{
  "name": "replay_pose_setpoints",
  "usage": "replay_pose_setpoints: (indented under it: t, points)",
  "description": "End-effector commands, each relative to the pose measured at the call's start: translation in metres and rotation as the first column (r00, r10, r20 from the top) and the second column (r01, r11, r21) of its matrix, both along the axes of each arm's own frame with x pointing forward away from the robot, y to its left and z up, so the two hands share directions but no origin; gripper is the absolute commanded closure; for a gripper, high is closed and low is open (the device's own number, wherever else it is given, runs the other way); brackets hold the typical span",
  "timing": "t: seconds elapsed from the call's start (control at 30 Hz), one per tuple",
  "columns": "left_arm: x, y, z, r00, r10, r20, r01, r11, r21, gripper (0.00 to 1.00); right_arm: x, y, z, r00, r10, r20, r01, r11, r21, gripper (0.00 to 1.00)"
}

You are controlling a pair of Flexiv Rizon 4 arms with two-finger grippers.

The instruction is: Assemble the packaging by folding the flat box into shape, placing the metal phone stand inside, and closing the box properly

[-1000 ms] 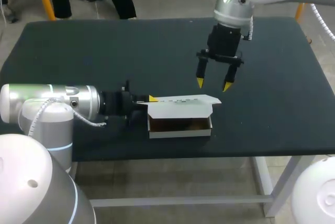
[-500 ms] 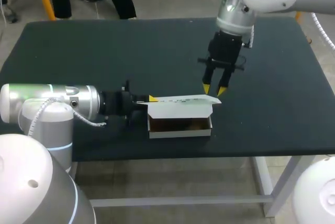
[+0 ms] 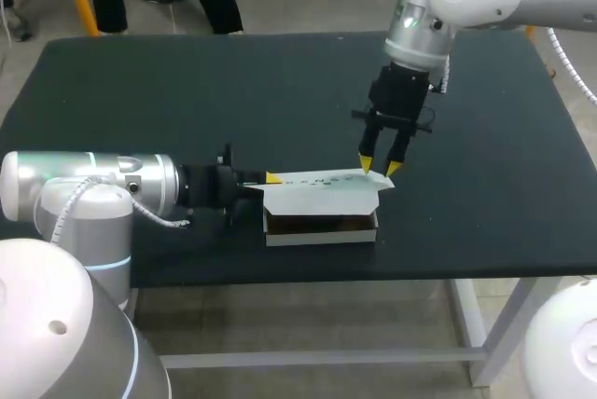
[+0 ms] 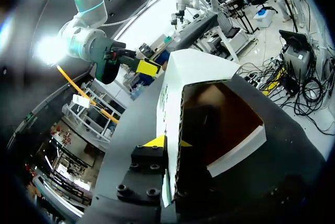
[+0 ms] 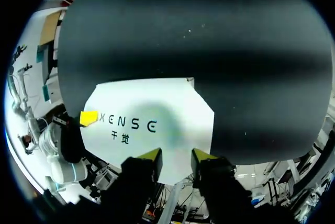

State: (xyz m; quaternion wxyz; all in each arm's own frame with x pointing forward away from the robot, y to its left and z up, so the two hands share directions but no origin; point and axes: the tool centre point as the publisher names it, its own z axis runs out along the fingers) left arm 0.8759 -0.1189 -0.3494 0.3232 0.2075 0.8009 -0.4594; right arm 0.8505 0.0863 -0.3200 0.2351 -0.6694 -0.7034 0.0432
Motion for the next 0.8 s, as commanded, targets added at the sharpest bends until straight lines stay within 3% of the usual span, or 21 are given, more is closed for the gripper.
replay_pose_setpoints:
  t: [0.03, 0.8]
  points:
    - [-0.002, -0.001, -0.008, 1.000, 0.005, 0.002, -0.005, 1.000, -0.004, 1.00, 0.002, 0.001, -0.002, 1.000, 0.010, -0.006, -0.010, 1.000, 0.002, 0.58]
    - [-0.006, 0.001, -0.007, 1.000, 0.012, 0.029, -0.012, 1.000, -0.012, 1.00, -0.009, 0.006, -0.011, 0.999, 0.044, 0.016, -0.044, 0.999, -0.015, 0.55]
